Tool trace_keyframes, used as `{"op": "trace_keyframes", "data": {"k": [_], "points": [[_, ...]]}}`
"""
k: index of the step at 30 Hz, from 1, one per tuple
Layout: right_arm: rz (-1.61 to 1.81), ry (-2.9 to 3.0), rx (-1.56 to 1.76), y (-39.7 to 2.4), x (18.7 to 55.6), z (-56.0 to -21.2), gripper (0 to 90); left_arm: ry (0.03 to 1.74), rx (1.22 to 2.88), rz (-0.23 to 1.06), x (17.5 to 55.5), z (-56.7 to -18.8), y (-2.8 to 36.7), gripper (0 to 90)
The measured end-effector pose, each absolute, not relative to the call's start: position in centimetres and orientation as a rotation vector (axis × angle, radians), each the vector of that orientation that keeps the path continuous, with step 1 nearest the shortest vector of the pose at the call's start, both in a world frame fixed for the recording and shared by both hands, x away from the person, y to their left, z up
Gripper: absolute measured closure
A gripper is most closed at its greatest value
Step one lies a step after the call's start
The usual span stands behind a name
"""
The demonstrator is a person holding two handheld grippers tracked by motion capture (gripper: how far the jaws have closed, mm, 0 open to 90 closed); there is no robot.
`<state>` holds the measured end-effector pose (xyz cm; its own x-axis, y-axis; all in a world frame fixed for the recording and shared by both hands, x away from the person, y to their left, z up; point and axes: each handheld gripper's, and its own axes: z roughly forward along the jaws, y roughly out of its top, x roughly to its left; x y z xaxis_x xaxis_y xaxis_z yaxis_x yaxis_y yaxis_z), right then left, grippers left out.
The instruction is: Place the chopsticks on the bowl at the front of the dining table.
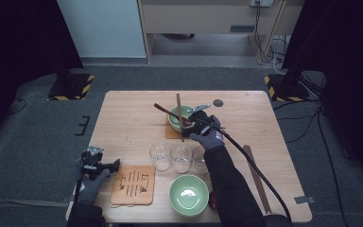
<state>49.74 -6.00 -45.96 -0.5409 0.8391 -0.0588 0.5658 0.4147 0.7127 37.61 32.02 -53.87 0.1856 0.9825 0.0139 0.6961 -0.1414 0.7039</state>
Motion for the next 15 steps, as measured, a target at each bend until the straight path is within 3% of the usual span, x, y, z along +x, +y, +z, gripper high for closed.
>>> {"op": "trace_keyframes", "data": {"k": [15], "points": [[0.887, 2.278, 1.192, -6.22, 50.04, -46.16, 10.8, 1.57, 1.905, 0.661, 37.61, -53.87, 32.02, 0.0]]}}
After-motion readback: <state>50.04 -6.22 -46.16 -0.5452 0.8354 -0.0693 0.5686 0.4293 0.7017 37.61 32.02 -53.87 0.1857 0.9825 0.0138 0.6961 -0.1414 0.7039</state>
